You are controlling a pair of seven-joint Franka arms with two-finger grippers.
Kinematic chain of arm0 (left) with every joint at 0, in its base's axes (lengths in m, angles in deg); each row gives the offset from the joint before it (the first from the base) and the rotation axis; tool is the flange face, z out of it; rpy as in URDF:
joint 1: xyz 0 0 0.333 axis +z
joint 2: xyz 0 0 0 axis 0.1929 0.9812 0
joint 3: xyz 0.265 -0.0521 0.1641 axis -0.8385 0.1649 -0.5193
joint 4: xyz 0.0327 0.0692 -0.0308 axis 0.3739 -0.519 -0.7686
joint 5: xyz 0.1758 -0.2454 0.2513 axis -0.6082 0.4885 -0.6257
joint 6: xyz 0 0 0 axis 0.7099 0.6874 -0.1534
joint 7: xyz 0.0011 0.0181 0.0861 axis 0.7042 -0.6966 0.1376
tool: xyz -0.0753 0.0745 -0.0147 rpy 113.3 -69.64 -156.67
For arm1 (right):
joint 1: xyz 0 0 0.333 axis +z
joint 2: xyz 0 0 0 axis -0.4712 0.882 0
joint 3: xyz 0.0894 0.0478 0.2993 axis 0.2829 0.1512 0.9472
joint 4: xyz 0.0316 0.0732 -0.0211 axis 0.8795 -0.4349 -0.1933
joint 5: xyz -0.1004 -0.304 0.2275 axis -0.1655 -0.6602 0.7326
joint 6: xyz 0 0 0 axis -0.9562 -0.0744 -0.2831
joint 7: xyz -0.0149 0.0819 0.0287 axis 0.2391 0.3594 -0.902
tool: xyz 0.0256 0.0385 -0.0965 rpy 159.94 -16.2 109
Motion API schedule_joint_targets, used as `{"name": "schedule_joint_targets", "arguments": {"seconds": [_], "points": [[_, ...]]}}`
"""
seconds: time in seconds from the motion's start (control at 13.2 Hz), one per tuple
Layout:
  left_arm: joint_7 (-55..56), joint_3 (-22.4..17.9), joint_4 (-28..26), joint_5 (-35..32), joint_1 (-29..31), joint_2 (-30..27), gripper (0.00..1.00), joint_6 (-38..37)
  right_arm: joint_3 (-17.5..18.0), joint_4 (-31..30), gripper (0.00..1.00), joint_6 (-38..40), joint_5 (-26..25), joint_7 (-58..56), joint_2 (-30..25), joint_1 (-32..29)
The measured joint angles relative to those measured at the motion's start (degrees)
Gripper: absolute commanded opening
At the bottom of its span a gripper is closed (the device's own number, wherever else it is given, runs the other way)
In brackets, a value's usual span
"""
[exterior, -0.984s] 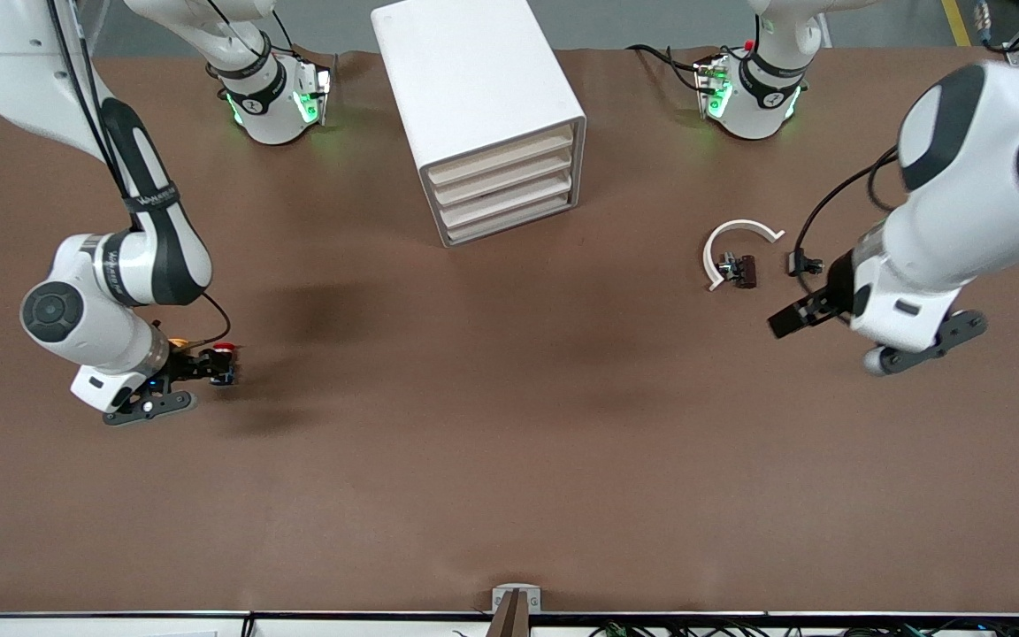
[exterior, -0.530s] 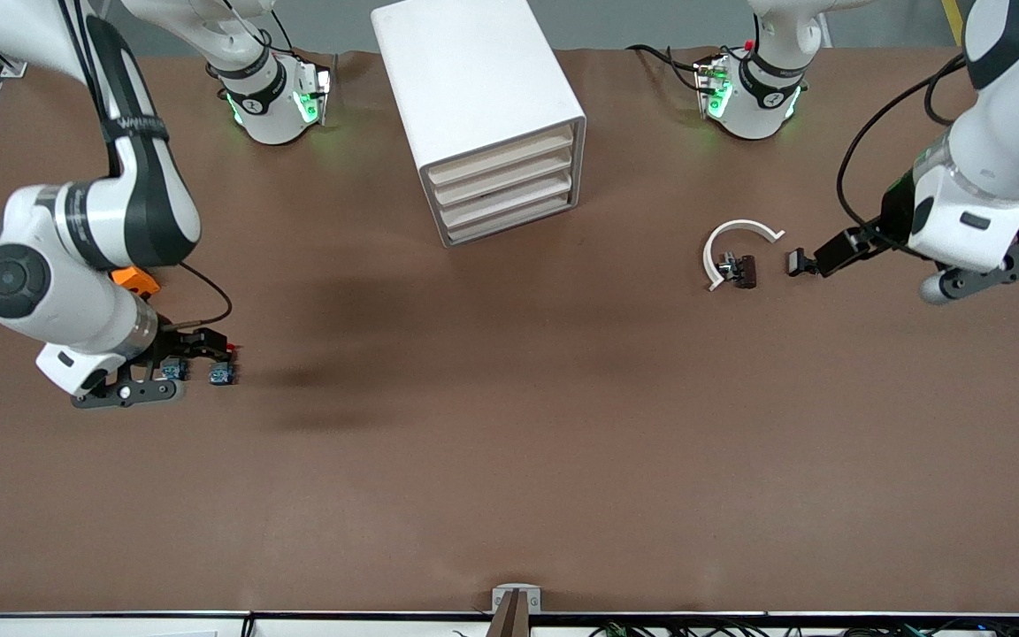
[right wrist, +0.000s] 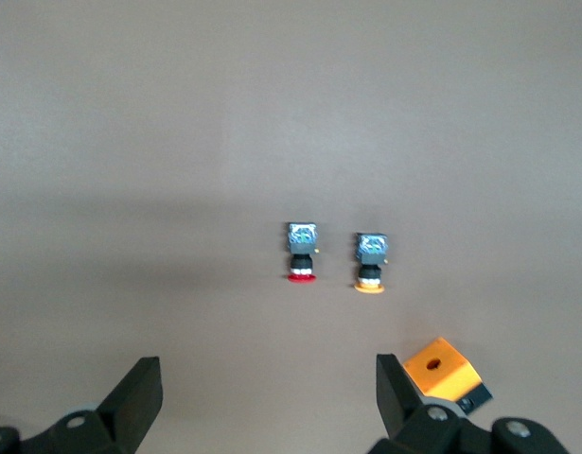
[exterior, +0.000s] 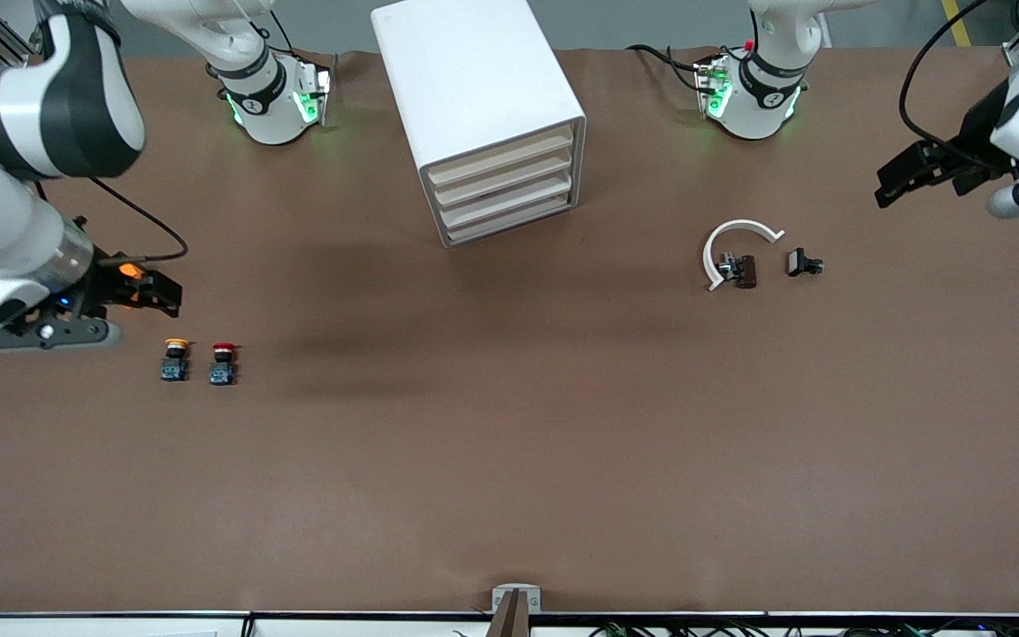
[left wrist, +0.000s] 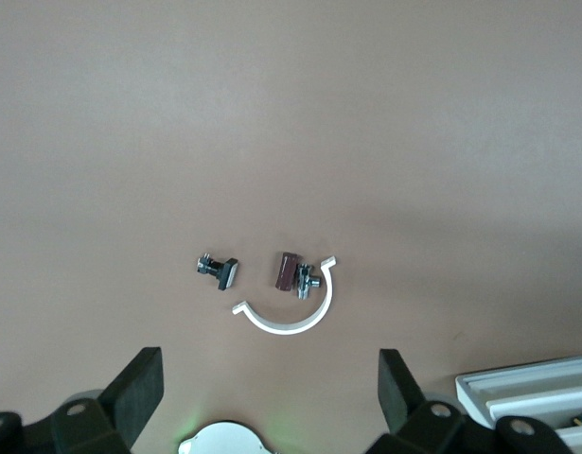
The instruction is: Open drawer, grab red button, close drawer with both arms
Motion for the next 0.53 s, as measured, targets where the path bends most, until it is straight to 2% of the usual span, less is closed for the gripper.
{"name": "schedule_joint_targets", "arguments": {"seconds": [0.38, 0.53], "points": [[0.0, -0.9, -4.7, 0.0, -3.2, -4.0, 1.0, 0.1, -0.2, 5.5, 1.0, 9.6, 0.3, 0.0, -2.8, -2.4], [0.0, -1.6, -5.0, 0.0, -3.2, -4.0, 1.0, 0.2, -0.3, 6.9, 1.0, 10.5, 4.4, 0.0, -2.8, -4.9]]}}
